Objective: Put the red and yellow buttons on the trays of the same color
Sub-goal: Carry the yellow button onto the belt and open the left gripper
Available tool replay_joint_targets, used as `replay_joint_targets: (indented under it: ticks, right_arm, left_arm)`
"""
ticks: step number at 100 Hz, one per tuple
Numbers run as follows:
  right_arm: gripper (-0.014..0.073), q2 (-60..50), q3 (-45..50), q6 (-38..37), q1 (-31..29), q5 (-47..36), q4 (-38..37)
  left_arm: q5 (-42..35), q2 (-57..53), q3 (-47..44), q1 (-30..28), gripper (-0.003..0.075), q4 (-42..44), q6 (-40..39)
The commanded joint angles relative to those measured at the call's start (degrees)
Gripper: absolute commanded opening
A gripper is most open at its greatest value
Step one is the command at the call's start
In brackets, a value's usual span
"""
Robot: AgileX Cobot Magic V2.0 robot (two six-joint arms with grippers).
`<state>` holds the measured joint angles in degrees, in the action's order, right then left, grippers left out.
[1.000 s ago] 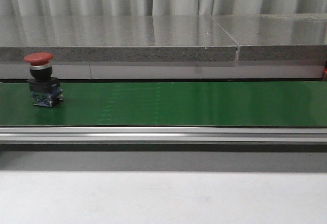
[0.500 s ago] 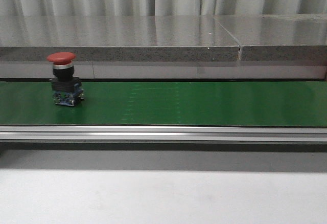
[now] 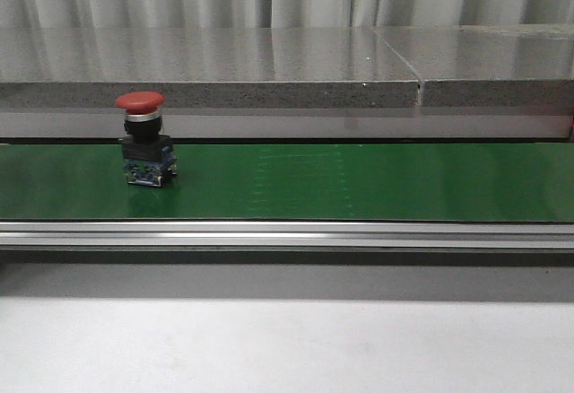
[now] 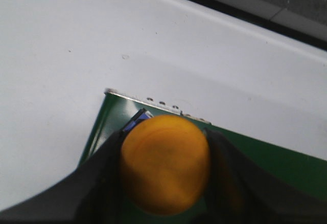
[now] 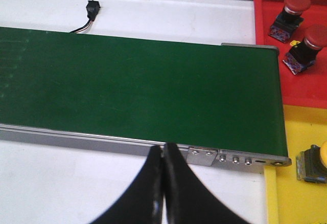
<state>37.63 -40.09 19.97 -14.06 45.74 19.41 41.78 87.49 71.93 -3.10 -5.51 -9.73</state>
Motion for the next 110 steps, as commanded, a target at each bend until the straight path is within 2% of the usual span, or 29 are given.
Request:
replay_joint_targets:
  ticks: [1, 37, 66, 73, 80, 87, 92, 99, 103, 110]
  right_arm:
    - [-0.0068, -0.1, -1.3, 0.7, 0.0, -2.7, 0.7]
    - [-0.0068, -0.1, -1.3, 0.7, 0.0, -2.7, 0.7]
    - [-0.0068, -0.1, -1.3, 0.7, 0.0, -2.7, 0.7]
    - [-0.0068, -0.1, -1.3, 0.7, 0.0, -2.7, 0.7]
    - [-0.0068, -0.1, -1.3, 0.7, 0.0, -2.7, 0.7]
    - [-0.0068, -0.1, -1.3, 0.7, 0.0, -2.7, 0.7]
    - [-0.0068, -0.1, -1.3, 0.7, 0.0, -2.7, 0.7]
    - [-0.0068, -0.1, -1.3, 0.7, 0.0, -2.7, 0.7]
    - [-0.0068, -0.1, -1.3, 0.7, 0.0, -2.7, 0.7]
    - [-0.0068, -0.1, -1.3, 0.7, 0.0, -2.7, 0.7]
  left_arm:
    - [-4.5, -2.4, -0.9, 1.1, -0.0019, -1.0, 0.0]
    - [-8.7, -2.1, -8.8, 1.2, -0.0019, -3.4, 0.0]
    - [-9.1, 1.2, -9.9, 1.2, -0.0001, -3.5, 0.0]
    - [-9.1, 1.3, -9.9, 1.2, 0.0065, -3.5, 0.0]
    - [-9.0, 1.2, -9.7, 1.2, 0.019, -3.5, 0.1]
    - [-8.9, 1.1, -9.5, 1.2, 0.0375, -3.5, 0.3]
    - [-8.7, 1.0, -9.4, 1.4, 0.0536, -3.5, 0.5]
    - [-8.1, 0.9, -9.0, 1.7, 0.0685, -3.5, 0.6]
    - [-7.8, 0.9, -8.6, 2.1, 0.0719, -3.5, 0.9]
    - [-7.6, 0.8, -7.4, 2.7, 0.0683, -3.5, 1.7]
